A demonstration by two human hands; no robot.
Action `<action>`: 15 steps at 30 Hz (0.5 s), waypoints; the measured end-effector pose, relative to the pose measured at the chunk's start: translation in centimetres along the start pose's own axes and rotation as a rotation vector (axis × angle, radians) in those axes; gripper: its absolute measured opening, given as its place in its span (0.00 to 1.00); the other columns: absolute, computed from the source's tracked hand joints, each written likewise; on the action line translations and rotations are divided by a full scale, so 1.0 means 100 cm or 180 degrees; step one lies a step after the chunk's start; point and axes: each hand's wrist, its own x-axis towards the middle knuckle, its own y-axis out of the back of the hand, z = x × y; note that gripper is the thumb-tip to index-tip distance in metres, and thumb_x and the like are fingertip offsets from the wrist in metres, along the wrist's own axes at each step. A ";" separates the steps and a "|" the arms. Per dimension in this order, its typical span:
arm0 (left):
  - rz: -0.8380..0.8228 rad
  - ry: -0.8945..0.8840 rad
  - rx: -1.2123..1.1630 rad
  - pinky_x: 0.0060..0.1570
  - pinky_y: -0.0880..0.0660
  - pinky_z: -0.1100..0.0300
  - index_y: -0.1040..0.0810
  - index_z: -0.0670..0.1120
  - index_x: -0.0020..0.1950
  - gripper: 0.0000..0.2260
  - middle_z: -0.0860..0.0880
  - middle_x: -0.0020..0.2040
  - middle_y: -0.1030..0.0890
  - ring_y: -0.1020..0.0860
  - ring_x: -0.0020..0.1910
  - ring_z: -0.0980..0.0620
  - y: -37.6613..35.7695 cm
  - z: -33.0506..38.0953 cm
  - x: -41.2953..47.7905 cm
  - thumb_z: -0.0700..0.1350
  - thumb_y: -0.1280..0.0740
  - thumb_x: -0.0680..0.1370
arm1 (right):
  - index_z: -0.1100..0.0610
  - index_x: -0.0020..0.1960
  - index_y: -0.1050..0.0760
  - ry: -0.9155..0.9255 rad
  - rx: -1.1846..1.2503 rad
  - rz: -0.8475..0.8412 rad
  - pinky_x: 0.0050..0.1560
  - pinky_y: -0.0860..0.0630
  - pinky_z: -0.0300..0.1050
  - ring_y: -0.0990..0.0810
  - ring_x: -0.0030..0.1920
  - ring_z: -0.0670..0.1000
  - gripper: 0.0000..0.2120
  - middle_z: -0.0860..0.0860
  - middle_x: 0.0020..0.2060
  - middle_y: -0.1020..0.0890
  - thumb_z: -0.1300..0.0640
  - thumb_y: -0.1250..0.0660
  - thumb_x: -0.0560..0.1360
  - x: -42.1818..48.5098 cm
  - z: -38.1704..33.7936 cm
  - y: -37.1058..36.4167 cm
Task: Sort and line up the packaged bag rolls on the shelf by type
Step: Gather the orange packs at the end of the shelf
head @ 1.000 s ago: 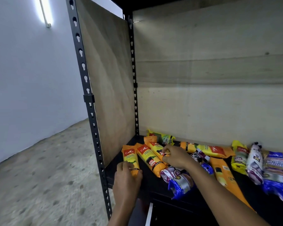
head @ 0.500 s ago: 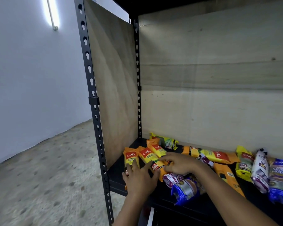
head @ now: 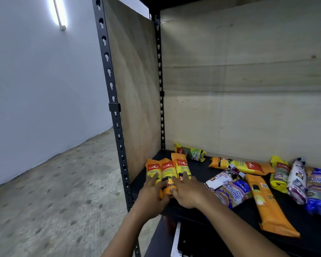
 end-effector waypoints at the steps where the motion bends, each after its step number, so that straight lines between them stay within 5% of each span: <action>1: 0.0015 -0.0055 -0.0076 0.74 0.43 0.41 0.36 0.57 0.76 0.27 0.51 0.81 0.48 0.54 0.79 0.46 0.001 -0.005 -0.002 0.60 0.37 0.78 | 0.50 0.80 0.56 -0.0038 0.0002 0.0025 0.72 0.44 0.64 0.54 0.77 0.68 0.31 0.61 0.79 0.55 0.38 0.54 0.82 -0.003 -0.006 -0.005; 4: 0.0068 -0.0246 -0.0308 0.75 0.44 0.43 0.32 0.57 0.72 0.25 0.53 0.80 0.46 0.54 0.79 0.49 0.005 -0.018 -0.010 0.61 0.37 0.76 | 0.54 0.80 0.61 -0.0115 0.0016 0.0175 0.76 0.56 0.62 0.63 0.77 0.67 0.33 0.65 0.78 0.60 0.39 0.56 0.82 -0.011 -0.024 -0.019; 9: 0.0079 -0.0531 -0.0364 0.77 0.48 0.52 0.35 0.59 0.71 0.22 0.58 0.80 0.48 0.55 0.79 0.56 0.008 -0.035 -0.020 0.59 0.39 0.77 | 0.54 0.80 0.59 -0.0272 0.0307 0.0754 0.76 0.57 0.63 0.63 0.77 0.66 0.33 0.67 0.77 0.60 0.40 0.55 0.82 -0.020 -0.047 -0.044; 15: -0.0239 -0.0726 0.0033 0.77 0.56 0.55 0.51 0.61 0.79 0.27 0.59 0.80 0.55 0.64 0.77 0.58 0.019 -0.040 -0.024 0.55 0.44 0.82 | 0.54 0.75 0.35 -0.0619 0.0578 0.1584 0.70 0.38 0.65 0.41 0.75 0.68 0.34 0.66 0.74 0.37 0.39 0.56 0.77 -0.024 -0.074 -0.069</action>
